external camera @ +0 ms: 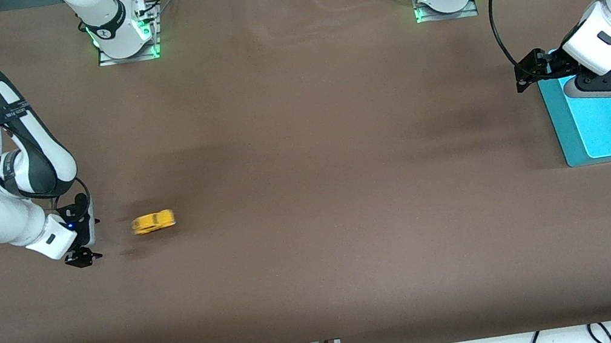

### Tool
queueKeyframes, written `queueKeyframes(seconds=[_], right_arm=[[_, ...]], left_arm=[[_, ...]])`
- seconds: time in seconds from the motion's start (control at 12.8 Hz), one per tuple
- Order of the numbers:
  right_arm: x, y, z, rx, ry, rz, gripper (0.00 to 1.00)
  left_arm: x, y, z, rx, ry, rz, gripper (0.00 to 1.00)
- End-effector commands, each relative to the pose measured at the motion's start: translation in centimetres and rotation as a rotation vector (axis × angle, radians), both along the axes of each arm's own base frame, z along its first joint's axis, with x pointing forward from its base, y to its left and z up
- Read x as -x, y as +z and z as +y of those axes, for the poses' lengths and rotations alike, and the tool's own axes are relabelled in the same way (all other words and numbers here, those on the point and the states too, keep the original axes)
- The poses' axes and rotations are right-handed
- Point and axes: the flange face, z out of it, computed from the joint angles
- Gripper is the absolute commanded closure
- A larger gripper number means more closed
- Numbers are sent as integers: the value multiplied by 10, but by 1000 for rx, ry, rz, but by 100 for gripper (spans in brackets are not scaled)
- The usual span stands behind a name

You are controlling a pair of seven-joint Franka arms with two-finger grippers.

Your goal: Wind and store yellow beetle car

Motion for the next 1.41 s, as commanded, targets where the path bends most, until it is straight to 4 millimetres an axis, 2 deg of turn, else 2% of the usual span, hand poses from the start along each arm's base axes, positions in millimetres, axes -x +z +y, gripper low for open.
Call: queueKeyframes(seconds=[0.0,0.16,0.47,0.7,0.94,1.09,1.33], right_arm=[[-4,22,6,3,-20,14,0],[-4,48,10,15,-31,3,0],[6,120,17,45,-105,4,0],[22,168,24,48,-169,36,0],[33,203,22,70,-211,41,0],[35,211,22,72,-221,51,0],[43,234,29,85,-344,38,0]], left_arm=[[-1,5,0,6,2,7,0],[-1,5,0,6,2,7,0],[-1,5,0,6,2,7,0],[-1,5,0,6,2,7,0],[-1,5,0,6,2,7,0],[-1,5,0,6,4,7,0],[-1,5,0,8,2,8,0]])
